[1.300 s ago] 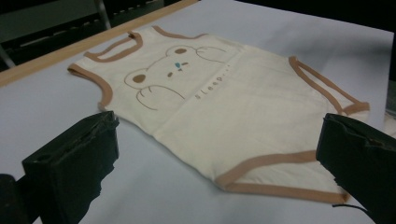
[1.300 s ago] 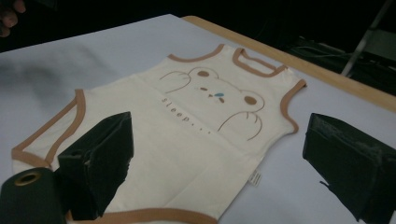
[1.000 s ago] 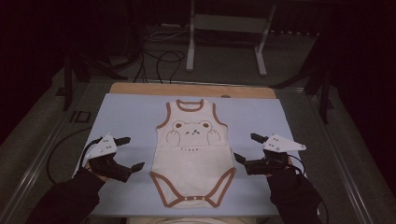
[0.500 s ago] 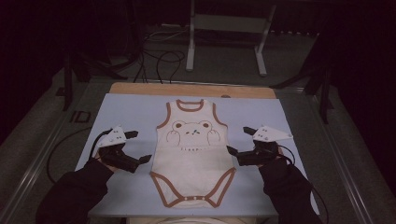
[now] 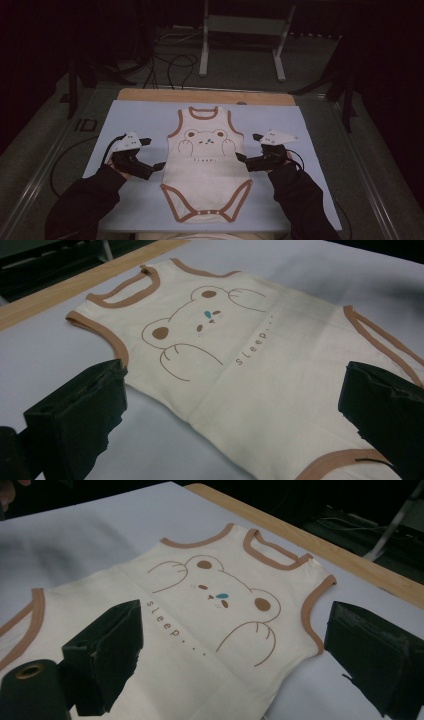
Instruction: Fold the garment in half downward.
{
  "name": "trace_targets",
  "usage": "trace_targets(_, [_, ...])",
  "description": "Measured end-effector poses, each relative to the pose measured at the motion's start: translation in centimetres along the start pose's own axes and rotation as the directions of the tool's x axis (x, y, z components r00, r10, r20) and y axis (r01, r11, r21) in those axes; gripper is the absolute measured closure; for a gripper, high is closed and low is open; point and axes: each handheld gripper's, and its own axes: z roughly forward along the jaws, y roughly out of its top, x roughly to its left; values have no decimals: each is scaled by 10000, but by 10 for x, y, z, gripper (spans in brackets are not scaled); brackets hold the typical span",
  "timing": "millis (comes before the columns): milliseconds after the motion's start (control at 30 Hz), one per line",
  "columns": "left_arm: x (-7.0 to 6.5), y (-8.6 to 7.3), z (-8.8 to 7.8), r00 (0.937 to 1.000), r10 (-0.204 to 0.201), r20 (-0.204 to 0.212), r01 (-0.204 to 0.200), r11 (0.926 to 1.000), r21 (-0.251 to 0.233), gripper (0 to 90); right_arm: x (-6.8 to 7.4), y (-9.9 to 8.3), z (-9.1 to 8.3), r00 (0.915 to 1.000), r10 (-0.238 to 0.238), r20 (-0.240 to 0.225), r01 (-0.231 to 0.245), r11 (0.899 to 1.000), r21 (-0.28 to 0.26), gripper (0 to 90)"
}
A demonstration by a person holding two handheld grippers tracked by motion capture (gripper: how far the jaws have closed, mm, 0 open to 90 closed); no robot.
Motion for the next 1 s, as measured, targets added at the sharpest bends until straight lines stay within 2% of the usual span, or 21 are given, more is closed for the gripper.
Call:
trace_targets(133, [1, 0, 4, 10000, -16, -19, 16, 10000, 79, 2, -3, -1, 6, 10000, -79, 34, 79, 9999, 101, 89])
trace_targets(200, [1, 0, 8, 10000, 51, 44, -52, 9999, 139, 2, -4, -4, 12, 9999, 115, -3, -115, 9998, 177, 89])
trace_targets(433, [4, -2, 19, 10000, 31, 92, -34, 9994, 357, 2, -11, -13, 25, 9996, 267, 66, -269, 9988, 417, 89])
trace_targets(533, [5, -4, 25, 9999, -36, 105, 31, 9989, 463, 2, -14, -17, 29, 9990, 423, 105, -428, 9978, 516, 89])
trace_targets(800, [9, -9, 44, 9999, -138, 50, 132, 9958, 903, 2, -19, -25, 40, 9989, 418, 219, -436, 9952, 876, 89])
trace_targets(1000, [13, -12, 56, 9992, -394, -21, 394, 9932, 1096, 2, -23, -29, 47, 9987, 469, 191, -487, 9930, 1077, 92])
